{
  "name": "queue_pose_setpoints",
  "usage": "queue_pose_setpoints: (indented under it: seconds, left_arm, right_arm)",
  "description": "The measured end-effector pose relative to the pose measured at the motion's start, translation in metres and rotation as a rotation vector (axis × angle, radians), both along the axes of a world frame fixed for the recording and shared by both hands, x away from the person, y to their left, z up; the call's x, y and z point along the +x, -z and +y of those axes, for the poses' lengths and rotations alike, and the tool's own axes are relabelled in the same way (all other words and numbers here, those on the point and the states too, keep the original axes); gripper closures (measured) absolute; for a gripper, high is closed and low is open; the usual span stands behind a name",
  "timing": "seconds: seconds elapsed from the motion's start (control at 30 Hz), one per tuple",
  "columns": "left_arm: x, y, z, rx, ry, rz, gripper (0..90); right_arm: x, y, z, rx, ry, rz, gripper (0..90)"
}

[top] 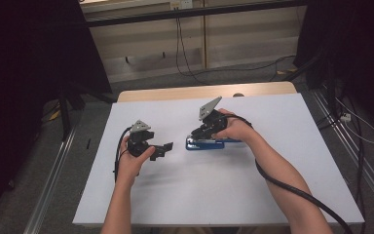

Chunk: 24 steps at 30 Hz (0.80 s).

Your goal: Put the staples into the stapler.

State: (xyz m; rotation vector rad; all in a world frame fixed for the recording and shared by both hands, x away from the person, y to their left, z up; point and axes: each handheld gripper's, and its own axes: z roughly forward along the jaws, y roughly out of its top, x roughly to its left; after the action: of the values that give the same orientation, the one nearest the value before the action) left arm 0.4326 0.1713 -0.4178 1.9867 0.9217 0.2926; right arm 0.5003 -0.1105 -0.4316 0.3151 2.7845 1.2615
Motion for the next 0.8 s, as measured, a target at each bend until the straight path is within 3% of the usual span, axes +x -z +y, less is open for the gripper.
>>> queue_pose_setpoints:
  seconds: [0.57,0.63,0.7,0.8]
  left_arm:
    - [-0.0002,0.0002,-0.0006,-0.002,-0.001,0.005,5.5]
    - [-0.0001,0.0002,-0.0001,-0.001,0.000,0.003,5.5]
    - [0.0000,0.0002,0.0003,-0.003,-0.001,0.003,5.5]
    - [0.0001,0.0001,0.0005,-0.007,-0.001,0.002,5.5]
  right_arm:
    - [0.0010,0.0019,0.0040,0.010,0.015,0.006,77.9]
    - [0.0001,0.0023,0.0041,0.021,0.019,0.008,75.0]
    - [-0.0001,0.0029,0.0035,0.033,0.043,0.002,65.8]
    - [-0.0007,0.0017,0.0002,0.053,0.061,0.000,63.1]
